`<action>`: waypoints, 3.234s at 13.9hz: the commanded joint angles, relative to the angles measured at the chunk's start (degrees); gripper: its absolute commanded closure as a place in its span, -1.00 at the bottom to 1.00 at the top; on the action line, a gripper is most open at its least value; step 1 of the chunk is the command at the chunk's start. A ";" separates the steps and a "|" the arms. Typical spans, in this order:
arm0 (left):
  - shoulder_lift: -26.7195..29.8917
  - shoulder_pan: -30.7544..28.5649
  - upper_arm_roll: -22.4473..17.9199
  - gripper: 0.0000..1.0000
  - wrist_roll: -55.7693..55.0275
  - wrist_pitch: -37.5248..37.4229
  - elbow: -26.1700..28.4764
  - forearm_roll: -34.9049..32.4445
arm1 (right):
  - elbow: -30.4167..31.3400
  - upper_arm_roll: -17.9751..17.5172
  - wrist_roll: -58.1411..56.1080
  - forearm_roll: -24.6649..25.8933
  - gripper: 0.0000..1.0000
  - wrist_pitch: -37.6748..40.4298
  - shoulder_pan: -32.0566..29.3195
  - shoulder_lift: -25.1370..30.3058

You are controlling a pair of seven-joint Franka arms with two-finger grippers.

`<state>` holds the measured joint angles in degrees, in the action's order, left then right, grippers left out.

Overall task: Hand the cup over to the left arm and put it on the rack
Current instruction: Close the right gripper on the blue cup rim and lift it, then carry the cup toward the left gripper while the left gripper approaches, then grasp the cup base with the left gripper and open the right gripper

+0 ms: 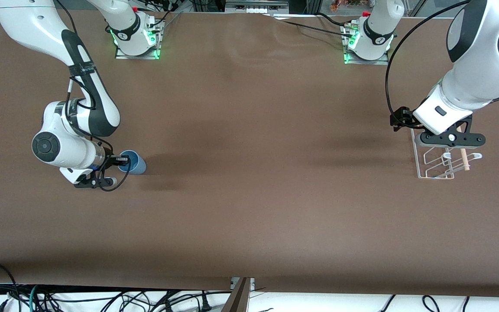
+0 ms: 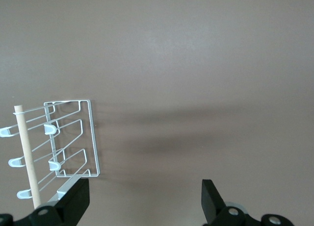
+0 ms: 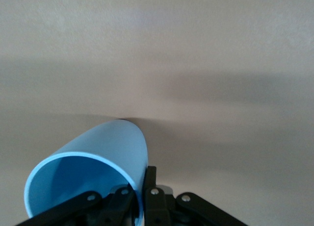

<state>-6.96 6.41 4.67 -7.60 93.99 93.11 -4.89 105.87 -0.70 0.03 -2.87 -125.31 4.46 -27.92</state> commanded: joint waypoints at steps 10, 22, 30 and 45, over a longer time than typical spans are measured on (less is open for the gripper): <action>-4.80 -1.30 1.04 -1.00 27.68 -1.11 -3.02 20.51 | -14.36 -3.78 13.99 -23.39 1.00 7.00 4.93 -1.52; -17.64 5.89 1.40 -1.00 69.26 20.34 -3.29 43.02 | -25.10 -4.40 44.17 -50.03 1.00 -3.43 22.51 -6.70; -22.65 13.01 1.40 -1.00 88.00 31.86 -5.66 49.96 | -27.91 -6.50 56.12 -53.20 1.00 -5.39 25.60 -7.23; -21.16 12.93 0.61 1.00 94.52 30.47 -5.75 53.14 | -29.50 -6.43 57.89 -53.11 -1.00 -4.95 25.51 -7.32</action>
<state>-29.20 19.58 6.00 86.04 126.27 87.80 47.26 77.83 -7.21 57.83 -55.13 -131.14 30.32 -34.89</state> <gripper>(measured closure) 0.269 0.154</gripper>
